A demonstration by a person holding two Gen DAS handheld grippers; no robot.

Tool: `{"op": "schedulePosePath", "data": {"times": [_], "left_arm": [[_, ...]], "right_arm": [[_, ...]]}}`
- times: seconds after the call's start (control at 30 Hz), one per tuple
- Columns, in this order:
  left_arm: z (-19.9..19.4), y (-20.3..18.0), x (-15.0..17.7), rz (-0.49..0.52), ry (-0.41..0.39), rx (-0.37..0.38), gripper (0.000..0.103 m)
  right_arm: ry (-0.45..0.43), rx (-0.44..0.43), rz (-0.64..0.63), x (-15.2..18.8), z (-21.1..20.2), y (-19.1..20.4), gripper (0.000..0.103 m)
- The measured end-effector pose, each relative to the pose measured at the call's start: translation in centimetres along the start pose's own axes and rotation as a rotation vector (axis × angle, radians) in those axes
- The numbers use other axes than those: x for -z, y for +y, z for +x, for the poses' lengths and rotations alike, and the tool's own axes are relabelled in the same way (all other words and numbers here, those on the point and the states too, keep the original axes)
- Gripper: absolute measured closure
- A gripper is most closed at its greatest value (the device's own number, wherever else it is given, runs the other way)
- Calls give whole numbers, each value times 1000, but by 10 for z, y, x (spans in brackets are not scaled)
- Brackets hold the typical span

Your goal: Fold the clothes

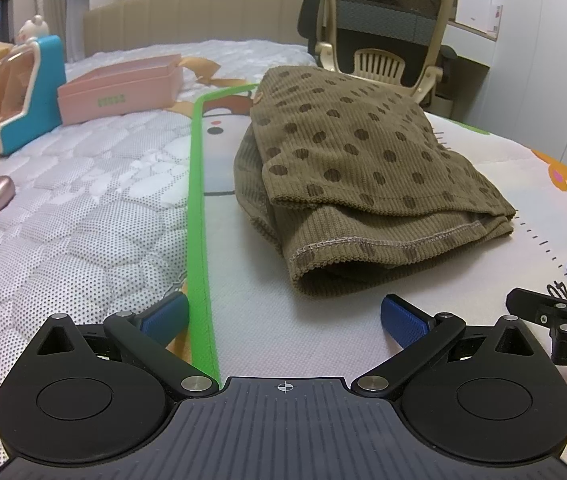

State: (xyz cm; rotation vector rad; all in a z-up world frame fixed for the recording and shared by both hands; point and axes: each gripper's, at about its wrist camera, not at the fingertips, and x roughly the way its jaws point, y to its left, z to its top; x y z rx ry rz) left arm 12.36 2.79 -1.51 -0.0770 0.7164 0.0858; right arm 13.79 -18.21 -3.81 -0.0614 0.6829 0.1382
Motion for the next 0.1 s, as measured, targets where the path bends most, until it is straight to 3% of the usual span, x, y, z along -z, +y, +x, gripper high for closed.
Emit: {"op": "schedulePosePath", "data": {"times": [0.1], "left_arm": [[-1,2,1,-12,-7,11,0]], "right_arm": [[0,0,0,0,0,-1,0]]}}
